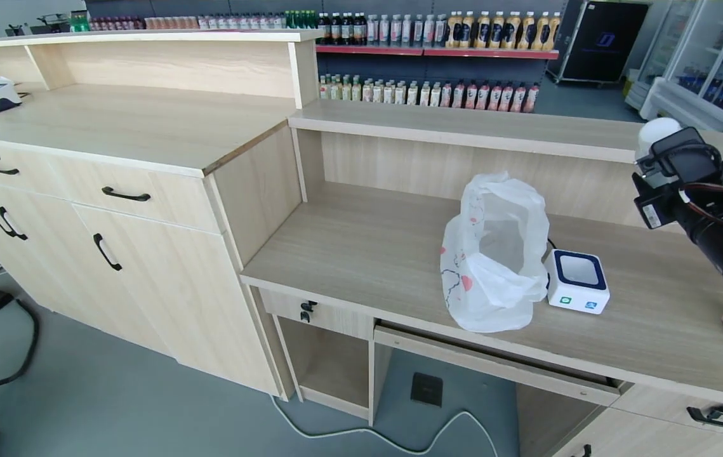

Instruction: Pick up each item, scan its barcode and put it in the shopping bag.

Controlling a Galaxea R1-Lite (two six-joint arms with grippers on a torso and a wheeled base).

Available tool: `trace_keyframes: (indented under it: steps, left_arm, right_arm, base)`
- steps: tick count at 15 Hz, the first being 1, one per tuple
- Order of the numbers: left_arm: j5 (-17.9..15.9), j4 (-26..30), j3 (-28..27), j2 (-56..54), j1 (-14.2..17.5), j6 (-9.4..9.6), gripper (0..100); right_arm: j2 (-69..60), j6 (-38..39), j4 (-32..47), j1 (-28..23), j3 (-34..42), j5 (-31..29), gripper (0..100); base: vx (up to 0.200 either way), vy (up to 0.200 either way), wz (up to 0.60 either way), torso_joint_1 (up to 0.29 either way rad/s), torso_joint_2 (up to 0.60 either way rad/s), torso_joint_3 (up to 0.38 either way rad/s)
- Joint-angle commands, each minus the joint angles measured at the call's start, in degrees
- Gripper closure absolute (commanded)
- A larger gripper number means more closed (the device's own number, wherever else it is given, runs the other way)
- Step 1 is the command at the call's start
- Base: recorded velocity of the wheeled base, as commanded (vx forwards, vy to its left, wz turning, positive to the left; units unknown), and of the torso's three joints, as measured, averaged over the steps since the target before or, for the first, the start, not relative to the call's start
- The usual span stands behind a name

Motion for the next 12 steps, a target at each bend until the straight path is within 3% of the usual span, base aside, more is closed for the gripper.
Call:
trace_keyframes:
  steps: [1,12]
  left_arm:
    - [0.0,0.0,0.0,0.0,0.0,-0.02,0]
    - [0.0,0.0,0.0,0.0,0.0,-0.02,0]
  right_arm:
    - [1.0,-1.1,-1.1,-2.3,0.6,2.6,100]
    - [17.5,-4.5,-20.5,-4.9,0.6,23.1,100]
  base:
    - [0.000,0.000,0.00,0.000,0.00,0.000]
    - [0.000,0.000,0.00,0.000,0.00,0.000]
